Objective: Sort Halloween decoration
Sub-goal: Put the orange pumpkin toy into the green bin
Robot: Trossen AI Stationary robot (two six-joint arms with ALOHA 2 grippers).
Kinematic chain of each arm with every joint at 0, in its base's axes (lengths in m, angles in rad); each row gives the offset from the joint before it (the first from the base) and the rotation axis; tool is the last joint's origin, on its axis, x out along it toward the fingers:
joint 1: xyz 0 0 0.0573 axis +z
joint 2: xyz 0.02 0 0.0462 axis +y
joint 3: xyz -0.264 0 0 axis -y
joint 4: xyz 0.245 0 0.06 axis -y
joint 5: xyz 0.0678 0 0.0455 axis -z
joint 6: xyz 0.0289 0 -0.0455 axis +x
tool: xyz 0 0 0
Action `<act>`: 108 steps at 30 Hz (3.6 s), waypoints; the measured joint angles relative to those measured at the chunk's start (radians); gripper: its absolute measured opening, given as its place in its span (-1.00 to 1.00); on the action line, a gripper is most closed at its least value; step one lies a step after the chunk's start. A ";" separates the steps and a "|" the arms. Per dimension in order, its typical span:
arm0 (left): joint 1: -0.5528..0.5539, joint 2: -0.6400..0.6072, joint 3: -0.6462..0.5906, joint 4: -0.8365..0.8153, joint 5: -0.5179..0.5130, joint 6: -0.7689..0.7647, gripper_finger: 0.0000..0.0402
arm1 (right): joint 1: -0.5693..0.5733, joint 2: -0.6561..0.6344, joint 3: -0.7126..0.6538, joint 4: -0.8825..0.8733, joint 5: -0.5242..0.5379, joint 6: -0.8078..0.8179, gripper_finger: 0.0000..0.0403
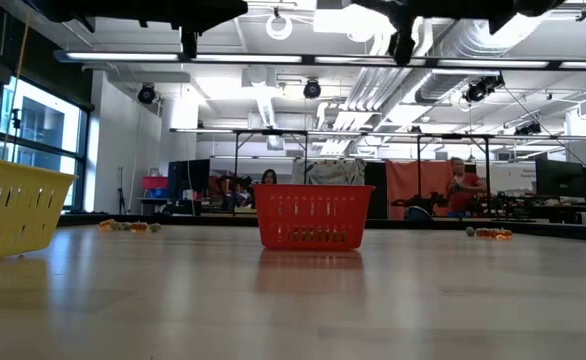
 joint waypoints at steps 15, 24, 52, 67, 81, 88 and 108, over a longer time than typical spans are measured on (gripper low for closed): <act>0.000 0.000 0.000 -0.001 0.000 0.027 -0.99 | 0.540 0.000 0.042 -0.923 -0.068 0.483 -0.57; 0.000 0.000 0.000 -0.001 0.000 0.059 -0.99 | 0.803 0.000 -0.191 -0.878 -0.034 1.039 -0.57; 0.000 0.000 0.000 -0.001 0.000 0.061 -0.99 | 0.823 -0.109 -0.206 -0.759 0.054 0.991 0.10; 0.000 0.000 0.000 -0.005 0.000 0.060 -0.99 | 0.500 -0.191 -0.113 -0.248 0.759 -0.089 0.10; 0.000 0.000 0.000 -0.095 0.000 0.054 -0.99 | 0.232 0.035 -0.113 0.171 0.503 -0.359 0.10; 0.000 0.000 0.000 -0.085 0.000 0.053 -0.99 | 0.211 0.064 -0.113 0.223 0.492 -0.424 0.10; 0.046 0.001 0.166 -0.547 -0.018 -0.123 -0.27 | 0.136 0.114 0.034 0.040 0.483 -0.553 0.10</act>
